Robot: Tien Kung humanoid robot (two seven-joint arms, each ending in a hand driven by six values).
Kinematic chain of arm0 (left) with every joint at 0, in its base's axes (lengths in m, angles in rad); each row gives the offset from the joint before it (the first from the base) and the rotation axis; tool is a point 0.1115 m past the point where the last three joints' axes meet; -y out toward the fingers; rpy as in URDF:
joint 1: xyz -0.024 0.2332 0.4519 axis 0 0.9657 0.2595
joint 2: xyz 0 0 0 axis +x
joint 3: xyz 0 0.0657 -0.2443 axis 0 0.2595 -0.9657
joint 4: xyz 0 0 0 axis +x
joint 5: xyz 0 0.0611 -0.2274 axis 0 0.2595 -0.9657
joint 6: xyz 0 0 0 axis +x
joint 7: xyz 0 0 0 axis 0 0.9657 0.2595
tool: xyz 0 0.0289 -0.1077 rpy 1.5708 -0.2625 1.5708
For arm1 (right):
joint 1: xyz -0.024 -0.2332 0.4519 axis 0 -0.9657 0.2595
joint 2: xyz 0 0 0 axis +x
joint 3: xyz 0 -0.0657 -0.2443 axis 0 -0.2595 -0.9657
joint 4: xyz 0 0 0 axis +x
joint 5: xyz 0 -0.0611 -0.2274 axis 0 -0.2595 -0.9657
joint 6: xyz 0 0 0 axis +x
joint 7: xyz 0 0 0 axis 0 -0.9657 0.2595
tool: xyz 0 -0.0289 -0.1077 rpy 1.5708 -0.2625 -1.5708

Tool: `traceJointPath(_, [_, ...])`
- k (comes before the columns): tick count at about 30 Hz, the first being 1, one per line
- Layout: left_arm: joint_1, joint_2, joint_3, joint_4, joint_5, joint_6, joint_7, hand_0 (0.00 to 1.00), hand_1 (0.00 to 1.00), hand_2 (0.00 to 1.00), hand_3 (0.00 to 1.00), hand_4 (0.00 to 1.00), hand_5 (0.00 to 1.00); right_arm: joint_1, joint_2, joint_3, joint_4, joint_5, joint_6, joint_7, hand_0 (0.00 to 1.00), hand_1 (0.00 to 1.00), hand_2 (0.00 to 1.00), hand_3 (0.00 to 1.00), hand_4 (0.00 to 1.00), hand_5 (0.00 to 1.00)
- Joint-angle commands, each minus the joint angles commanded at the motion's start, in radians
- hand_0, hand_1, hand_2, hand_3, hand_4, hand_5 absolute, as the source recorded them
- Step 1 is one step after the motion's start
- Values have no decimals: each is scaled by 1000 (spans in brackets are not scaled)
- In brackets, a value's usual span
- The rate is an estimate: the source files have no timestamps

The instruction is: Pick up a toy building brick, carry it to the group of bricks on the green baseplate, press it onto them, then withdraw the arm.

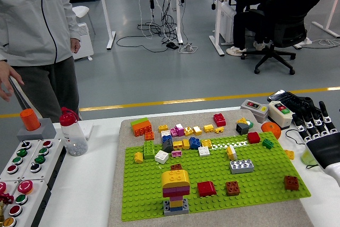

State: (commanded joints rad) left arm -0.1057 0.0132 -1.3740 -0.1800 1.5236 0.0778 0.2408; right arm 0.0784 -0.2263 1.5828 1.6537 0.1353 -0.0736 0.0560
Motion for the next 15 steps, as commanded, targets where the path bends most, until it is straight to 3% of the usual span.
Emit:
traceJointPath(2, [-1,0,1,0,0,0,0,652,681,674,581,280,998,0,1,0,-1,-1,4,0,910,834,848,814,555,619])
traceJointPath(13, [-6,3,6,0,-2,1,-3,653,681,674,580,282,998,0,2,12,-2,-16,47,-18,925,852,877,856,620,602])
traceJointPath(14, [-7,3,6,0,-2,1,-3,653,681,673,580,283,998,1,2,12,-2,-20,49,-19,933,862,905,912,759,621])
traceJointPath(15, [-7,3,6,0,-2,2,-3,653,681,673,580,283,998,1,2,12,-3,-22,50,-19,933,862,905,912,759,621])
